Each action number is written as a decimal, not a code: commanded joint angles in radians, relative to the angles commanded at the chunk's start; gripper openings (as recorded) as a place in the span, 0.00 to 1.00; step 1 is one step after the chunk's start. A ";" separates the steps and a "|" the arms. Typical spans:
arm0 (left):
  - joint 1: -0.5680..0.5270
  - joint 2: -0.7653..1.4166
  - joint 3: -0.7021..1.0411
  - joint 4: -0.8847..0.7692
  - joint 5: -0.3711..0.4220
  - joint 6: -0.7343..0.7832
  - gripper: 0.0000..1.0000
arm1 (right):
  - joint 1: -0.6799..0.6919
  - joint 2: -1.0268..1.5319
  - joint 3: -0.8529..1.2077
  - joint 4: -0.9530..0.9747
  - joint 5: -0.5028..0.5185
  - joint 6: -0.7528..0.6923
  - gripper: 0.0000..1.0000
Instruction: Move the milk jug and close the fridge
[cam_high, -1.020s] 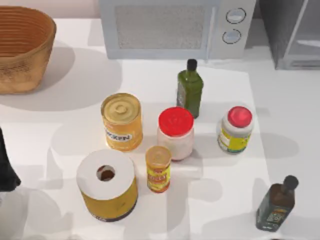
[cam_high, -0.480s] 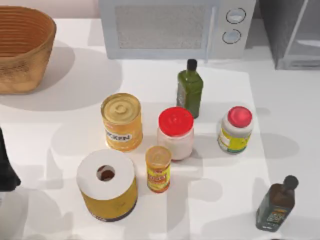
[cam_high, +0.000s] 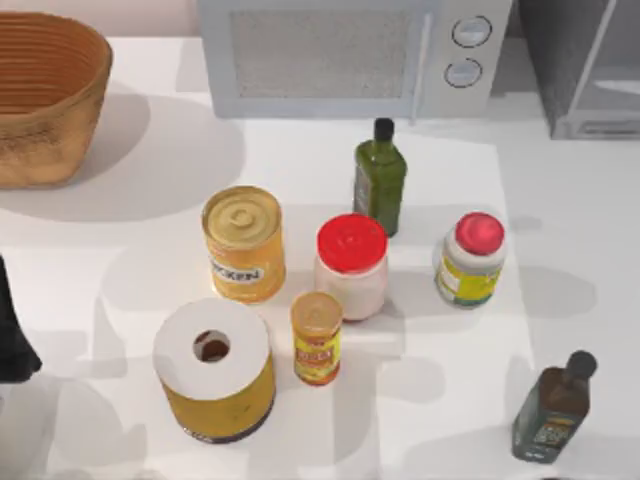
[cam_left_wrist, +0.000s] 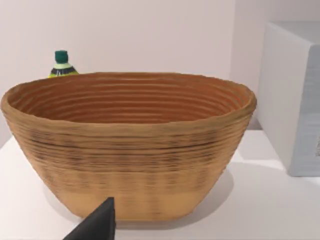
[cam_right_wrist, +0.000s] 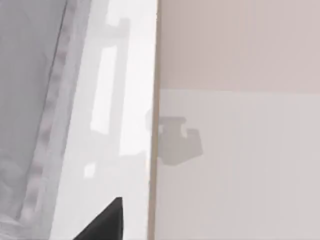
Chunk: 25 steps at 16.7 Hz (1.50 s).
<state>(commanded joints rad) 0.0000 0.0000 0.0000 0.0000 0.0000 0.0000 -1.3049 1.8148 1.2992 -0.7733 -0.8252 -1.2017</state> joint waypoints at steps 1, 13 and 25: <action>0.000 0.000 0.000 0.000 0.000 0.000 1.00 | 0.049 0.001 -0.002 0.065 0.013 0.078 1.00; 0.000 0.000 0.000 0.000 0.000 0.000 1.00 | 0.379 0.010 -0.012 0.498 0.097 0.593 1.00; 0.000 0.000 0.000 0.000 0.000 0.000 1.00 | 0.703 -0.059 -0.125 0.622 0.370 0.832 1.00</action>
<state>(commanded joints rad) 0.0000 0.0000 0.0000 0.0000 0.0000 0.0000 -0.6021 1.7562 1.1746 -0.1516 -0.4555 -0.3697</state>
